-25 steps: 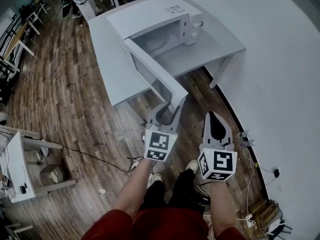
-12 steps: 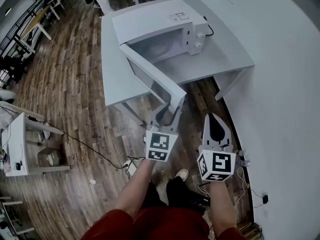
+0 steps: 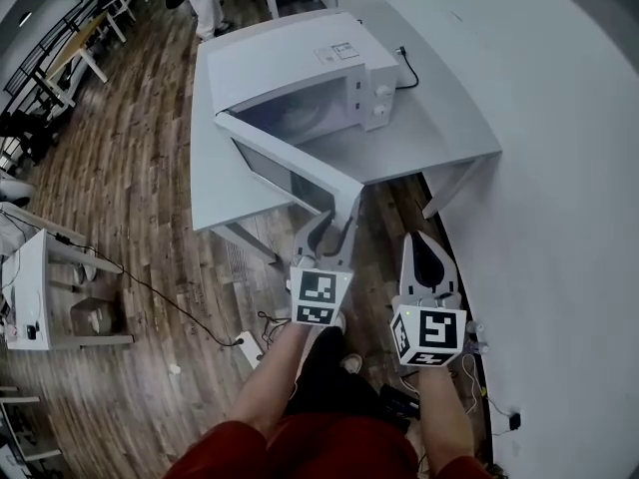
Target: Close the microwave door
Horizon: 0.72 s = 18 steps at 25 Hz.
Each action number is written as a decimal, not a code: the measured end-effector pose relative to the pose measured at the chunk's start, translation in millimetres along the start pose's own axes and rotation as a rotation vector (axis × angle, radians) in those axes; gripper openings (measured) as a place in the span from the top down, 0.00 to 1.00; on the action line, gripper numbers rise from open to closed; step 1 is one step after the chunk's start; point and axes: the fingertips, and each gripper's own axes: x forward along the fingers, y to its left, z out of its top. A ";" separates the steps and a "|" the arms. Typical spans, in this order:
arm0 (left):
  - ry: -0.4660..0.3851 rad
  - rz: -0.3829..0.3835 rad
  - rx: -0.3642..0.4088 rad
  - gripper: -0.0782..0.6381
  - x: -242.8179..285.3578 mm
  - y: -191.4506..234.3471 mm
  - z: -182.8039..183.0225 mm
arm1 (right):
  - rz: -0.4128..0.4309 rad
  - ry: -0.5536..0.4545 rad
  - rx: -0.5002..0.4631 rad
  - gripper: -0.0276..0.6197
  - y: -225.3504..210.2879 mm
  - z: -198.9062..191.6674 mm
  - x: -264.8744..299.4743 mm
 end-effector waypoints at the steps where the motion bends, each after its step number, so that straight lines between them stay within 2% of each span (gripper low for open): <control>1: -0.005 0.006 -0.001 0.69 6.7 -0.8 1.8 | 0.002 -0.001 -0.004 0.91 -3.8 0.8 5.5; 8: -0.028 0.060 -0.019 0.69 66.5 -2.4 17.5 | -0.010 -0.003 -0.032 0.91 -40.0 10.3 56.2; 16: -0.009 0.124 -0.047 0.70 130.8 10.4 26.9 | -0.014 0.012 -0.050 0.91 -70.6 20.1 122.1; 18: -0.017 0.172 -0.054 0.84 141.2 24.6 29.8 | -0.011 0.017 -0.057 0.91 -74.0 20.3 136.0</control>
